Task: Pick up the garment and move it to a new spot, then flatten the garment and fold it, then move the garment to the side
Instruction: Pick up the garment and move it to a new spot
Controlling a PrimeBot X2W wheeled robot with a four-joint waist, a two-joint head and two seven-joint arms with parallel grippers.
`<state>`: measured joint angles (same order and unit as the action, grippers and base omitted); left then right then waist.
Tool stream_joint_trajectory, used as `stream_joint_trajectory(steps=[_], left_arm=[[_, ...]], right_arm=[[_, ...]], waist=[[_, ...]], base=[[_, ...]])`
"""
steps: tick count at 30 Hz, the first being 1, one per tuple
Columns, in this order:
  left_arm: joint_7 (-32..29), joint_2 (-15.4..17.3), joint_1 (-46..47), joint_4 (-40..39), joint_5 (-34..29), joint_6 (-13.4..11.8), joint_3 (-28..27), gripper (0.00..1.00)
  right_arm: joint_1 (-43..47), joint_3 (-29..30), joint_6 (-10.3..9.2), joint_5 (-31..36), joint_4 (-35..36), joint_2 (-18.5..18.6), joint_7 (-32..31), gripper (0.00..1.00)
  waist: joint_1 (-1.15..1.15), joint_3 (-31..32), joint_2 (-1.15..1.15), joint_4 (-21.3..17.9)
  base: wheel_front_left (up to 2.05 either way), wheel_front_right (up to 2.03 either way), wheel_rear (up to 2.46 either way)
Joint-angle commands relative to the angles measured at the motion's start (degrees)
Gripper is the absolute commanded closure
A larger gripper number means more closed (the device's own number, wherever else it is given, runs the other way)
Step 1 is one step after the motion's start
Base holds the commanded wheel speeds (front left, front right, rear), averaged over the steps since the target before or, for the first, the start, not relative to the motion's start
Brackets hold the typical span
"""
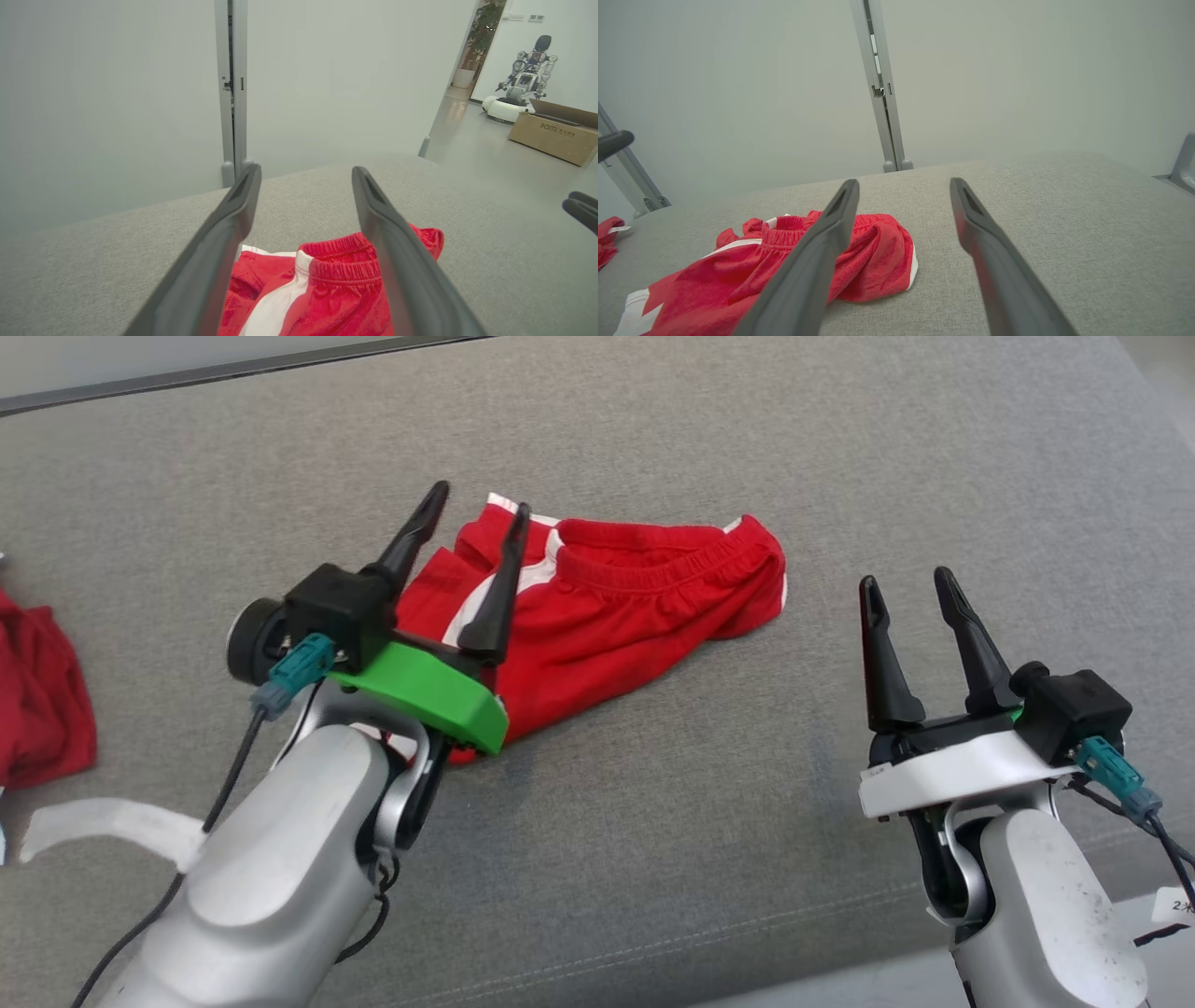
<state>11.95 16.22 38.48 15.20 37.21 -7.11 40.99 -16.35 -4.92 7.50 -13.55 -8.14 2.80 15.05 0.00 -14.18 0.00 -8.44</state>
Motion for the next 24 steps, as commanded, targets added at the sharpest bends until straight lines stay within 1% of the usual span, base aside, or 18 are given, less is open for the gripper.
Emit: stream_joint_trajectory(steps=[1, 5, 11, 12, 16, 20, 24], left_arm=[[0.4, 1.0, -2.0, -1.0, 0.9, -1.0, -1.0, 0.00], [1.2, 4.3, -6.7, -3.6, 2.2, -4.1, -4.3, 0.00], [2.7, 7.3, -14.5, -7.1, 4.2, -6.7, -9.3, 0.00], [2.7, 7.3, -14.5, -7.1, 4.2, -6.7, -9.3, 0.00], [3.1, 8.4, -19.6, -8.8, 3.5, -6.9, -12.3, 0.00], [3.2, 8.5, -23.8, -9.7, 1.2, -6.1, -15.5, 0.00], [3.2, 7.6, -27.7, -9.9, -2.2, -4.7, -17.7, 0.00]], right_arm=[[1.1, 0.1, -0.02, 0.6, -0.3, 0.2, 0.2, 0.00], [1.8, 0.3, -0.02, 1.4, -0.7, 0.2, 0.2, 0.00], [3.6, 0.3, -0.01, 1.9, -1.4, 0.2, 0.2, 0.00], [3.6, 0.3, -0.01, 1.9, -1.4, 0.2, 0.2, 0.00], [5.5, 0.1, -0.02, 1.9, -1.8, 0.2, 0.2, 0.00], [7.3, 0.2, -0.02, 1.7, -2.0, 0.1, -0.1, 0.00], [8.8, -0.3, -0.02, 1.9, -2.0, 0.2, -0.8, 0.00]], waist=[[0.00, 2.7, 0.00, 4.0], [0.00, 4.2, 0.00, 5.7], [0.00, 6.6, 0.00, 6.6], [0.00, 6.6, 0.00, 6.6], [0.00, 8.3, 0.00, 6.8], [0.00, 9.9, 0.00, 7.0], [0.00, 11.6, 0.00, 7.0]], base=[[0.00, 0.00, 0.00], [0.00, 0.00, 0.00], [0.00, 0.00, 0.00], [0.00, 0.00, 0.00], [0.00, 0.00, 0.00], [0.00, 0.00, 0.00], [0.00, 0.00, 0.00]])
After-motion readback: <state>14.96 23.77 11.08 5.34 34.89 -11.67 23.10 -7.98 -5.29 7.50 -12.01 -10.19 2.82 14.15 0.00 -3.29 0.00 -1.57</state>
